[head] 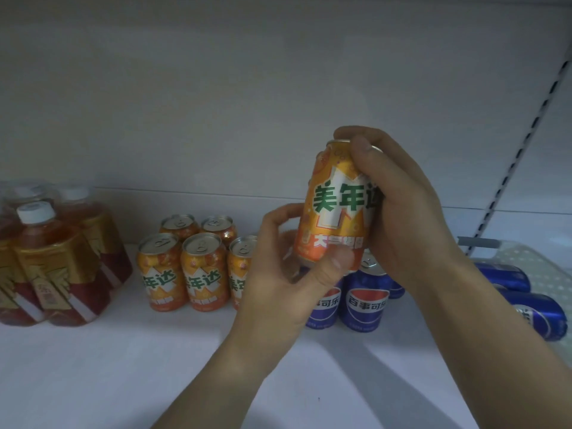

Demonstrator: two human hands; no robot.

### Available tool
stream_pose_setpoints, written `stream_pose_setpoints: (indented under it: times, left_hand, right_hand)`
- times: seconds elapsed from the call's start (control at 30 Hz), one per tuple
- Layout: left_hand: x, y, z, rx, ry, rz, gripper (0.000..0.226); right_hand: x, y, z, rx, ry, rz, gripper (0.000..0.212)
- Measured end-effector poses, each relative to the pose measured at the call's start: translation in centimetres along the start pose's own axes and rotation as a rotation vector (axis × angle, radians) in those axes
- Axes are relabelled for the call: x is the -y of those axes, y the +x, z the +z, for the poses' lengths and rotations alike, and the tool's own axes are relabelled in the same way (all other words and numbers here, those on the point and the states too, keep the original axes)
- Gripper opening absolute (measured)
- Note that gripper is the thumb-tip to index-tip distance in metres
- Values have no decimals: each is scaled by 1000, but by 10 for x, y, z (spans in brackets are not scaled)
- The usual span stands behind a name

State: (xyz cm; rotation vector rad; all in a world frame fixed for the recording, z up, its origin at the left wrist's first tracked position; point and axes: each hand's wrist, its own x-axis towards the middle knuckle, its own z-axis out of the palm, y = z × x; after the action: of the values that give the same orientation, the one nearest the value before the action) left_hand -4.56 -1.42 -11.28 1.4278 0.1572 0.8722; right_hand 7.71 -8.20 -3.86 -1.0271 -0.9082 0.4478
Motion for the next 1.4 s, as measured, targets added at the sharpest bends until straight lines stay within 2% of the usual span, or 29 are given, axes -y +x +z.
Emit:
stream_pose_setpoints:
  times: [0.1,0.2,0.27,0.33,0.47,0.53,0.63,0.8,0.9,1.03,1.23,1.33,1.4]
  left_hand:
    - [0,2,-1,-73,-1,13,69]
    - [-3,1,-3,-3,-187,-55,77]
    - [-4,0,-4,52,-241,-82,73]
    - [-4,-1,-4,64,-233,-87,71]
    - [-4,-1,0,-37,-151,2,71]
    - [-7,-1,3,-79,-124,68,65]
    - [-10,4,1,-120,-83,170,60]
    - [-5,11,-15,-203,105,289,59]
    - [-3,12,-23,-260,202,373,56]
    - [-7,12,-25,-269,207,439,57]
    - [-6,12,-30,-236,200,412,62]
    - [-9,11,-28,-183,62,352,60]
    - [-16,11,-28,-112,-121,248,72]
  right_hand:
    - [-2,0,0,20,-26,12,36]
    - [2,1,-2,68,65,59,43]
    - [5,0,-4,82,61,68,45]
    - [6,-1,-4,89,29,55,44]
    - [7,-1,-3,108,27,62,46]
    - [9,-2,-3,144,-107,58,51]
    - [9,-5,-2,227,-362,-7,62]
    - [9,-9,3,244,-493,-206,78]
    - [8,-14,10,281,-539,-295,77]
    - [13,-20,17,303,-632,-383,73]
    - [16,-24,22,289,-761,-459,74]
    - [20,-25,23,252,-754,-490,72]
    - [24,-25,21,229,-658,-503,72]
